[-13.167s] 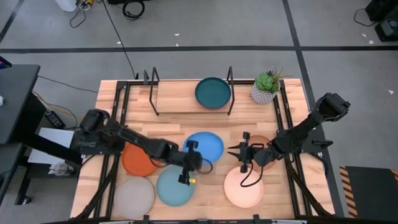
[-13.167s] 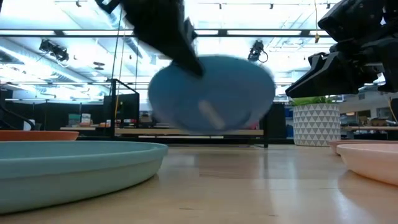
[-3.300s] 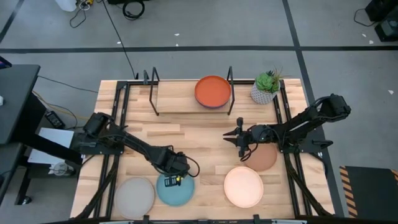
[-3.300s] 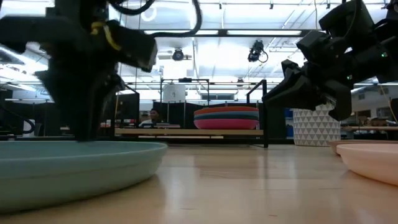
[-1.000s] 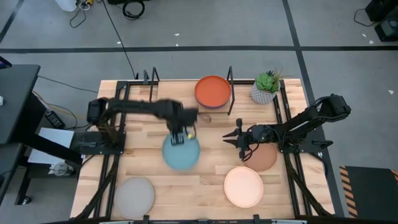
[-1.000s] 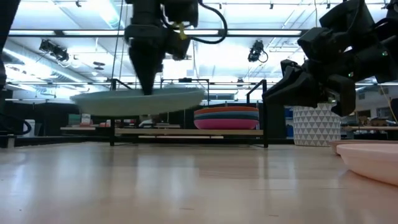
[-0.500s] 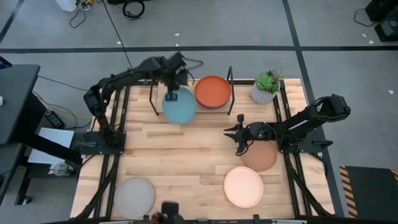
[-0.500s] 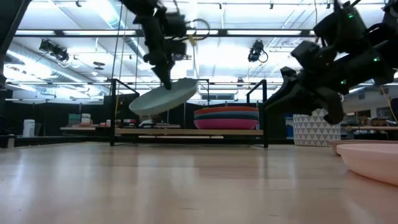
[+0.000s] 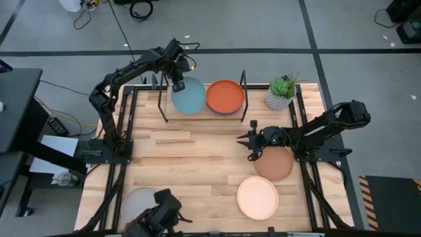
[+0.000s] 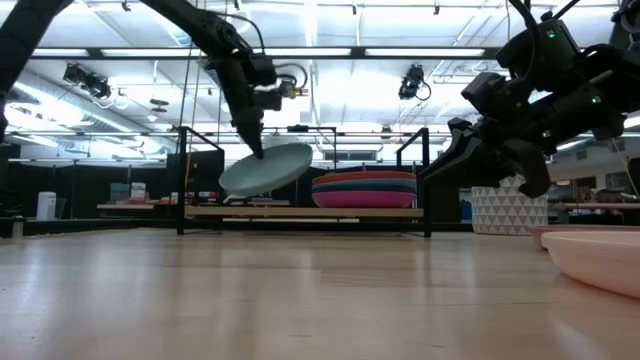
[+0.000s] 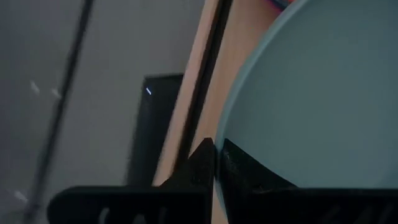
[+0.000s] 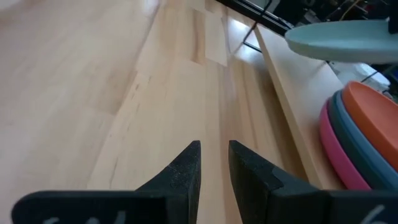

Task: Place and stack plates onto a shelf
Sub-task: Put the light blue plate on the shelf

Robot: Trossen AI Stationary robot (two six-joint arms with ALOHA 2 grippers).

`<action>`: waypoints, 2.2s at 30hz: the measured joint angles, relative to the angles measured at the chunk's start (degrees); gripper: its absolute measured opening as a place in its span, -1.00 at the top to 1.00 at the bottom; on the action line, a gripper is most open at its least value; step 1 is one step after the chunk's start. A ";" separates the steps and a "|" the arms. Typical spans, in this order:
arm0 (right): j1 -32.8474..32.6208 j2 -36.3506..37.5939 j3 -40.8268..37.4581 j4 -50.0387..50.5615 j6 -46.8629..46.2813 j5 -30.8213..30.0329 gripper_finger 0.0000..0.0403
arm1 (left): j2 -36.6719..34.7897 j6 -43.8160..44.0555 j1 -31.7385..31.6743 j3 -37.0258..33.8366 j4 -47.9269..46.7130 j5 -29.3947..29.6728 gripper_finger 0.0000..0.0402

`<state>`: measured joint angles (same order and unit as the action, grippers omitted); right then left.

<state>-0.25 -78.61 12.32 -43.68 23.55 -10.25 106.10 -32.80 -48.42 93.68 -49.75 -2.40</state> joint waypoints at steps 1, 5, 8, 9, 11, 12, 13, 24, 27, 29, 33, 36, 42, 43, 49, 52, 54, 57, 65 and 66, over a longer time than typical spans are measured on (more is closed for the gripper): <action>0.05 0.00 0.00 -0.02 0.00 0.49 0.56 | 0.58 2.22 -0.27 0.20 -0.31 -0.13 0.91; 0.06 0.00 0.00 -0.17 0.02 1.38 0.56 | 1.76 6.53 -0.51 1.99 -1.27 -0.69 0.91; 0.09 0.00 0.00 -0.20 0.04 1.39 0.56 | 3.26 7.34 0.21 4.39 -3.87 1.77 0.91; 0.09 0.00 0.00 -0.23 0.07 1.42 0.56 | 3.86 8.33 0.42 5.34 -4.96 2.78 0.91; 0.09 0.00 0.00 -0.36 0.09 1.45 0.56 | 5.01 10.30 0.48 6.94 -6.86 3.02 0.91; 0.09 0.00 0.00 -0.37 0.09 1.45 0.56 | 5.54 11.25 0.48 7.66 -8.36 3.04 0.91; 0.09 0.00 0.00 -0.35 0.11 1.48 0.56 | 6.08 11.66 0.42 8.30 -9.82 3.27 0.90; 0.09 0.00 0.00 -0.22 -0.02 1.63 0.56 | 7.29 13.08 0.53 9.10 -13.72 5.82 0.90; 0.07 0.00 0.00 -0.22 -0.02 2.86 0.56 | 7.27 13.01 0.61 9.10 -14.09 5.82 0.90; 0.07 0.00 0.00 -0.19 -0.02 2.87 0.56 | 7.27 12.87 0.79 9.10 -14.12 5.84 0.90; 0.08 0.00 0.00 0.05 -0.04 2.87 0.56 | 7.33 12.84 0.85 9.10 -14.71 5.99 0.85; 0.08 0.00 0.00 0.09 -0.24 2.89 0.56 | 8.39 12.95 1.09 9.08 -14.92 7.82 0.79; 0.09 0.00 0.00 0.86 -0.80 2.91 0.56 | 10.54 12.30 1.48 9.04 -14.65 11.38 0.59; 0.08 0.00 0.00 1.01 -0.90 2.92 0.56 | 10.52 12.22 1.54 9.07 -14.22 11.37 0.55; 0.06 0.00 0.00 1.03 -0.90 2.93 0.56 | 10.10 11.66 2.54 12.02 -15.27 10.83 0.32; 0.09 0.00 0.00 1.03 -0.92 2.92 0.56 | 9.99 8.45 4.22 12.58 -17.10 4.86 0.29; 0.07 0.00 0.00 1.03 -0.92 2.94 0.56 | 10.07 8.13 6.13 11.46 -17.50 3.71 0.29; 0.09 0.00 0.00 1.04 -0.92 2.93 0.56 | 10.53 8.07 8.66 7.80 -17.51 3.34 0.29; 0.06 0.00 0.00 1.03 -0.92 2.94 0.56 | 10.59 8.46 10.80 -0.38 -12.80 7.36 0.30; 0.06 0.00 0.00 1.00 -0.92 2.94 0.56 | 10.59 8.88 10.84 -0.73 -12.50 7.44 0.30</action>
<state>-0.19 -78.61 12.32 -42.68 22.63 -7.31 116.68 -23.92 -37.58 92.94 -62.26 5.04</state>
